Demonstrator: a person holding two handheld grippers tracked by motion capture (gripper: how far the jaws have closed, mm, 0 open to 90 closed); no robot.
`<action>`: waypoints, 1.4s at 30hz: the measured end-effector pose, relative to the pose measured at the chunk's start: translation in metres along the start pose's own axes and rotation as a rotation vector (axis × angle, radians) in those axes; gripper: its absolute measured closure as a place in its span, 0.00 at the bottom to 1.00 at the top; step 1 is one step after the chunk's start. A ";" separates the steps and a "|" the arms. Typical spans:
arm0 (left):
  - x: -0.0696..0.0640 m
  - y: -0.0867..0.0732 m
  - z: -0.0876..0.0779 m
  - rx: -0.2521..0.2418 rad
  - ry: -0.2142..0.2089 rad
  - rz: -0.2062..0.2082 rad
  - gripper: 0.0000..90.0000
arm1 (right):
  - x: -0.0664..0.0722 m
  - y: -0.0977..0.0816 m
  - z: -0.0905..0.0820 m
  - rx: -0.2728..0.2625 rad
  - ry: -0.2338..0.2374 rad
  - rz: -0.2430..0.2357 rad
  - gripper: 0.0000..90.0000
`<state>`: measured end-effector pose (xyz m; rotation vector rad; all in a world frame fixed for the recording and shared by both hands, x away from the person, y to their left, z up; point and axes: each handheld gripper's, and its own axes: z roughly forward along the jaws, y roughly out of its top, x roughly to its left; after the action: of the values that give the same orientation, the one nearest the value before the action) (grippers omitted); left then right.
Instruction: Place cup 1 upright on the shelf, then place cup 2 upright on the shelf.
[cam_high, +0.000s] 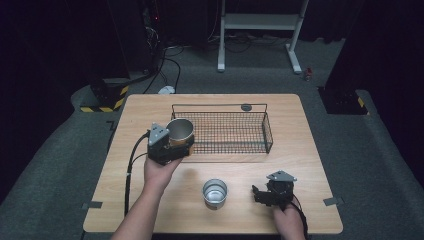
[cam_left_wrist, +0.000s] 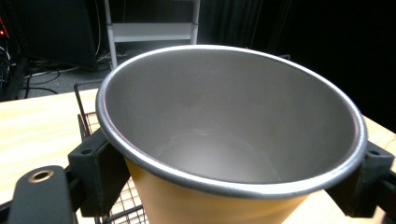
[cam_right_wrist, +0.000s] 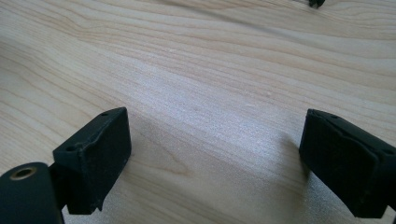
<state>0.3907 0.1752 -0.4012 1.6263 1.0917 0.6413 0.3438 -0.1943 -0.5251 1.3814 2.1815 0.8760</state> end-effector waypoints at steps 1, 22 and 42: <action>0.000 0.001 0.001 -0.001 -0.003 -0.002 0.16 | 0.000 0.000 0.000 0.001 0.002 0.000 0.10; 0.000 0.011 0.026 0.021 0.006 0.007 0.16 | 0.000 0.001 0.001 0.000 0.003 -0.002 0.10; -0.002 0.023 0.063 0.050 -0.002 0.029 0.16 | 0.000 0.001 0.001 -0.002 0.007 -0.006 0.10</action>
<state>0.4496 0.1434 -0.3995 1.6887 1.0920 0.6357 0.3450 -0.1936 -0.5252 1.3723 2.1881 0.8813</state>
